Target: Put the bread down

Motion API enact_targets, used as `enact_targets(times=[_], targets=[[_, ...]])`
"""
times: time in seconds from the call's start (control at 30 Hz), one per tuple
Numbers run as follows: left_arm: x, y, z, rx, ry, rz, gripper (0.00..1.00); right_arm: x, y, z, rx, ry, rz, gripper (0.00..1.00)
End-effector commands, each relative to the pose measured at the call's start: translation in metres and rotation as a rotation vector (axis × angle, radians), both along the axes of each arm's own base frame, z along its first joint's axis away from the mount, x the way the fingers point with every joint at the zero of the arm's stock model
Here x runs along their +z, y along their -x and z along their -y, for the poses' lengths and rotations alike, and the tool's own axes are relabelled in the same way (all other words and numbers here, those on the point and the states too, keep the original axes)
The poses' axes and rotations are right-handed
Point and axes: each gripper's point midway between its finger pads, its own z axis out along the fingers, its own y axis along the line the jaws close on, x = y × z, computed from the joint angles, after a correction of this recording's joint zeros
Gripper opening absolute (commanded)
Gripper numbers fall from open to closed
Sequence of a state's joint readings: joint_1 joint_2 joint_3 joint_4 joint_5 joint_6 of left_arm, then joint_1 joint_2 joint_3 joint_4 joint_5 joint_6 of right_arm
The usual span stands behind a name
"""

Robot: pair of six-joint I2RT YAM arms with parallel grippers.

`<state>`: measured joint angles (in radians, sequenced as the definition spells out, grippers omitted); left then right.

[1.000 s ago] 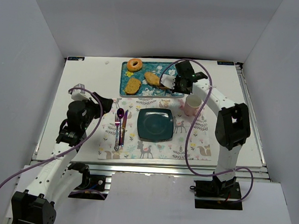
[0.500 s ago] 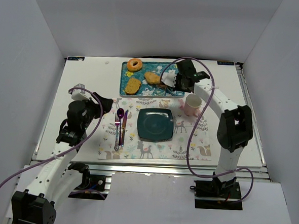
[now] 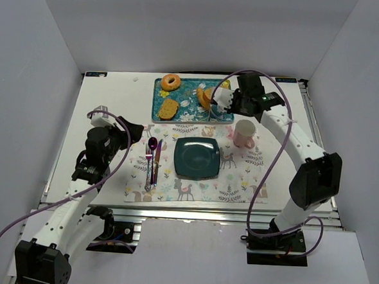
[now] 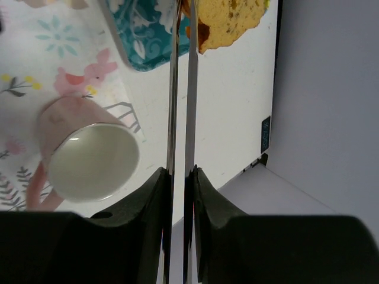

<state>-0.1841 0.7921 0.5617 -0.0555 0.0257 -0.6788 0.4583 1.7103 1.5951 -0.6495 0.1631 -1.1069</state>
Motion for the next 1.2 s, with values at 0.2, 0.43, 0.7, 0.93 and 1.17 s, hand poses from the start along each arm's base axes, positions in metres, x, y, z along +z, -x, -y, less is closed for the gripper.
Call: enact_targets(times=[0.2, 0.43, 0.7, 0.93, 1.17], targets=[[0.01, -0.006, 0.002, -0.01, 0.011, 0.037, 0.75, -0.014, 0.143, -0.034, 0.386, -0.12, -0.193, 0.02], [0.005, -0.003, 0.003, -0.016, 0.013, 0.031, 0.75, -0.046, 0.177, -0.034, 0.338, -0.118, -0.29, 0.07], [0.007, -0.001, 0.002, -0.017, 0.011, 0.038, 0.75, -0.058, 0.182, -0.038, 0.327, -0.121, -0.318, 0.3], [0.006, 0.003, -0.001, -0.002, 0.015, 0.041, 0.75, -0.044, 0.194, -0.044, 0.375, -0.17, -0.326, 0.42], [0.007, 0.004, -0.001, -0.001, 0.012, 0.044, 0.76, -0.033, 0.205, -0.046, 0.408, -0.206, -0.333, 0.42]])
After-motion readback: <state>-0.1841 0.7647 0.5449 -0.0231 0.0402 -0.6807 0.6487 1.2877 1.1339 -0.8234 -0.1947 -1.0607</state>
